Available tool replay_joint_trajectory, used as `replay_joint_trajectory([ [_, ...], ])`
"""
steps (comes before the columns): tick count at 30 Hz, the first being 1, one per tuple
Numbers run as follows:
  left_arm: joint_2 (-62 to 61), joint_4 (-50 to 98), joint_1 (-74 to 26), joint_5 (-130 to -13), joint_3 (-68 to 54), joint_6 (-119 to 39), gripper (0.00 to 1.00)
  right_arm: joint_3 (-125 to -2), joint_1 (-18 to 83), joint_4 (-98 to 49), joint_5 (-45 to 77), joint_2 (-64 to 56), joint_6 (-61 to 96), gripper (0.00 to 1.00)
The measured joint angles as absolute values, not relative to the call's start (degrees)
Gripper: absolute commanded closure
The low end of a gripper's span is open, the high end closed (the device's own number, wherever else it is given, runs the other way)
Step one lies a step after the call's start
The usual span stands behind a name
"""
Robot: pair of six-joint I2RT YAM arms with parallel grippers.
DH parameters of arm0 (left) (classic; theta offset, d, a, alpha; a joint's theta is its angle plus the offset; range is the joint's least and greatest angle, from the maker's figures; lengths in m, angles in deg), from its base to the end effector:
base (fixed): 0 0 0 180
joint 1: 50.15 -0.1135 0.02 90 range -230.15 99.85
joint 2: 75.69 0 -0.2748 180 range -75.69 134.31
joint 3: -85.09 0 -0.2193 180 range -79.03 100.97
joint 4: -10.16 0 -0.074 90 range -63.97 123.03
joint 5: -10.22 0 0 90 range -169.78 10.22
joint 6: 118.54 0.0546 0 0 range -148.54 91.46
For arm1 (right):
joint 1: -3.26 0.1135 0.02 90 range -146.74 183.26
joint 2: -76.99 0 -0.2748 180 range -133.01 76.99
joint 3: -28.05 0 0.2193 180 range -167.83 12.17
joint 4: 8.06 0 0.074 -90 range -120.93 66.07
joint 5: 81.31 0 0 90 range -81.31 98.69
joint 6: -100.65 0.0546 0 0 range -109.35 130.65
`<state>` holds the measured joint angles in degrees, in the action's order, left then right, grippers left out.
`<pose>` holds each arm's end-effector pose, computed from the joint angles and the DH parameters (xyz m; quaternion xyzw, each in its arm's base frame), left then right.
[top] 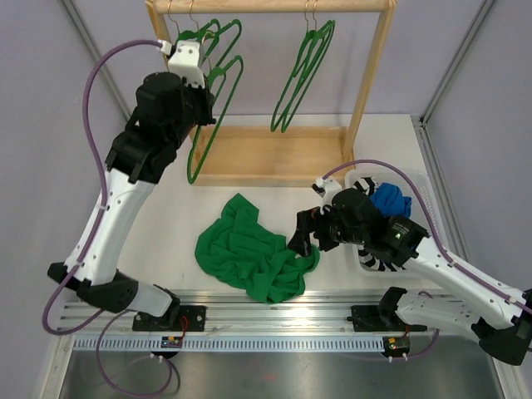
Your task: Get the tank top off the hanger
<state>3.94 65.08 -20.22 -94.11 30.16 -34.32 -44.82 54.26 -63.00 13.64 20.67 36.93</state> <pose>0.2230 -0.1128 0.5192 0.0796 0.7573 -0.1060 0.6395 0.1086 0.1417 0.3249 -0.2109 0.8746 0.3019 0.3154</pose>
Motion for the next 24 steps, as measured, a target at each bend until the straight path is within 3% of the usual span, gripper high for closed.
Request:
replay_joint_trajectory([
  [14, 29.95, 64.8, -27.17, -94.09, 59.55, -31.76, 0.99, -40.16, 54.26, -62.74, 13.83, 26.9, 36.93, 0.01],
  [24, 34.26, 63.7, -30.49, -93.41, 60.89, -31.79, 0.94, -38.13, 54.26, -61.67, 14.36, 25.68, 36.93, 0.01],
])
